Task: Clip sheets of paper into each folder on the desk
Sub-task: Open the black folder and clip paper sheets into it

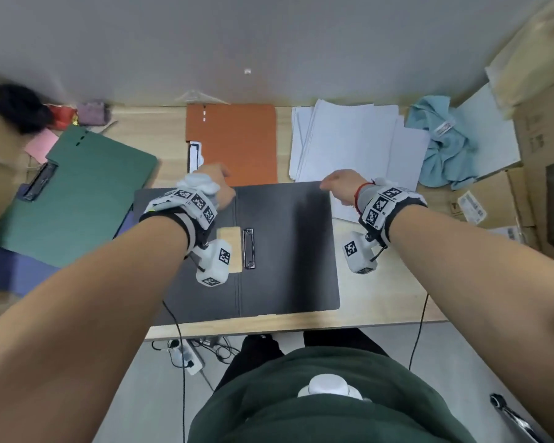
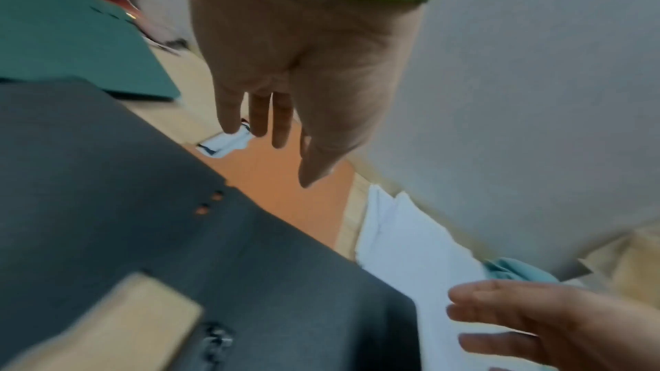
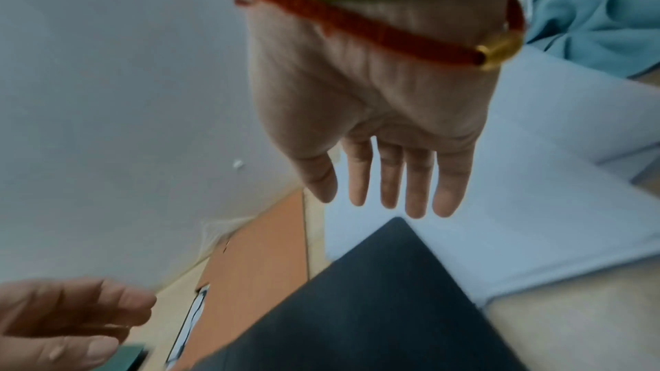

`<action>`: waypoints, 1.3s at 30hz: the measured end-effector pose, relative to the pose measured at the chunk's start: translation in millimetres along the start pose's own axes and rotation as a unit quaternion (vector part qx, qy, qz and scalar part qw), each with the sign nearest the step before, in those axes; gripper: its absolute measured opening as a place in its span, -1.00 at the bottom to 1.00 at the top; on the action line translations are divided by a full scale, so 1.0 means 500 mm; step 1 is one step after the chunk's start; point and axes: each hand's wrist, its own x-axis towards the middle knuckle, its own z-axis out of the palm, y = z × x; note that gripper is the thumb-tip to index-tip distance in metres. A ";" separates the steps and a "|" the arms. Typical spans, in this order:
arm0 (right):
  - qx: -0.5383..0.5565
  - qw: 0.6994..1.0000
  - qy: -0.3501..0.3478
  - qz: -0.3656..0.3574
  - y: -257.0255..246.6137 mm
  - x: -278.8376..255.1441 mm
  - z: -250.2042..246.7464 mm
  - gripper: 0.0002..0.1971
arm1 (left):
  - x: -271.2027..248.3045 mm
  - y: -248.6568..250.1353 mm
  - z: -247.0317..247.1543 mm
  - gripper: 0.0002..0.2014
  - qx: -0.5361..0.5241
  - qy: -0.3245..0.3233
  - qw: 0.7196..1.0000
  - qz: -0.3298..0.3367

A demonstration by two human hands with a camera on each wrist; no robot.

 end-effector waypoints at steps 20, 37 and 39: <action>0.137 0.968 0.086 0.194 0.154 0.169 -0.168 -0.28 | 0.135 0.319 0.159 -0.31 0.022 -0.179 0.983 0.043; 0.256 0.952 0.045 0.163 0.156 0.186 -0.157 -0.14 | 0.144 0.284 0.183 -0.24 0.031 -0.193 0.979 0.049; 0.263 0.956 0.047 0.117 0.159 0.187 -0.159 -0.36 | 0.144 0.282 0.173 -0.24 0.028 -0.198 0.979 0.049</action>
